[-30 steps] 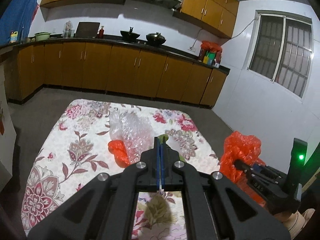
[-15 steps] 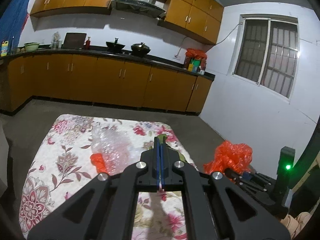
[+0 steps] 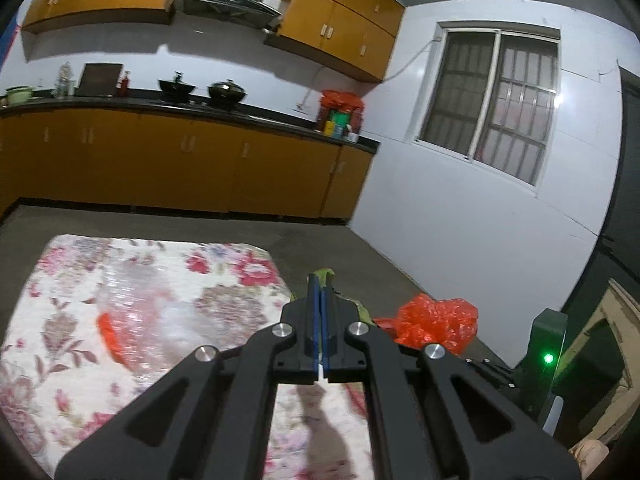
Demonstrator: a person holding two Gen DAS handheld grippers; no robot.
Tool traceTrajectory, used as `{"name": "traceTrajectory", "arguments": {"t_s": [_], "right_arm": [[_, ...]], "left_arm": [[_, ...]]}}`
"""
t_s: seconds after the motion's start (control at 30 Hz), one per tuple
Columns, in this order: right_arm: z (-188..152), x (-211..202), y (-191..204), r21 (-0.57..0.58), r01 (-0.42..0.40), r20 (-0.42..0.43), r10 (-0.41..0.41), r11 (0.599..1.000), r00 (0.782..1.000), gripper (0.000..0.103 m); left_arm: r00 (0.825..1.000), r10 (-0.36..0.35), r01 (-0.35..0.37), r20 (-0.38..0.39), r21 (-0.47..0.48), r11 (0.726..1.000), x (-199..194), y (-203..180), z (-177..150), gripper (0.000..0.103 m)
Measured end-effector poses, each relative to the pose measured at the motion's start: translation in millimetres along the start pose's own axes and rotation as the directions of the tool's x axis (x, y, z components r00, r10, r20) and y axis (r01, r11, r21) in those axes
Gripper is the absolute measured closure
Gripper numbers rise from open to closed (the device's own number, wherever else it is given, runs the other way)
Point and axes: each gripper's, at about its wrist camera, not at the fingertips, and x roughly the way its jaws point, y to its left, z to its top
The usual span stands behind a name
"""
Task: Collect trash
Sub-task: 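Carry the red and green bags over the basket and open both grippers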
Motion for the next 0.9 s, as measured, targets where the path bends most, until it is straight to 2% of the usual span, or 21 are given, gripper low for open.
{"name": "traceTrajectory", "arguments": {"t_s": [0.17, 0.43, 0.67, 0.9], "right_arm": [[-4, -5, -28, 0.032, 0.049, -0.006, -0.049, 0.998, 0.999, 0.082], [-12, -8, -72, 0.099, 0.114, -0.031, -0.111, 0.989, 0.993, 0.082], [-17, -8, -97, 0.126, 0.143, -0.043, -0.139, 0.982, 0.989, 0.082], [-14, -2, -107, 0.135, 0.148, -0.049, -0.143, 0.98, 0.989, 0.081]], "left_arm": [[0.997, -0.065, 0.066, -0.034, 0.009, 0.998, 30, -30, -11, 0.1], [0.983, -0.148, 0.151, -0.106, 0.022, 0.988, 77, -68, -38, 0.1], [0.971, -0.176, 0.182, -0.161, 0.02, 0.983, 111, -90, -59, 0.1], [0.962, -0.179, 0.187, -0.206, 0.02, 0.982, 134, -97, -75, 0.1]]}}
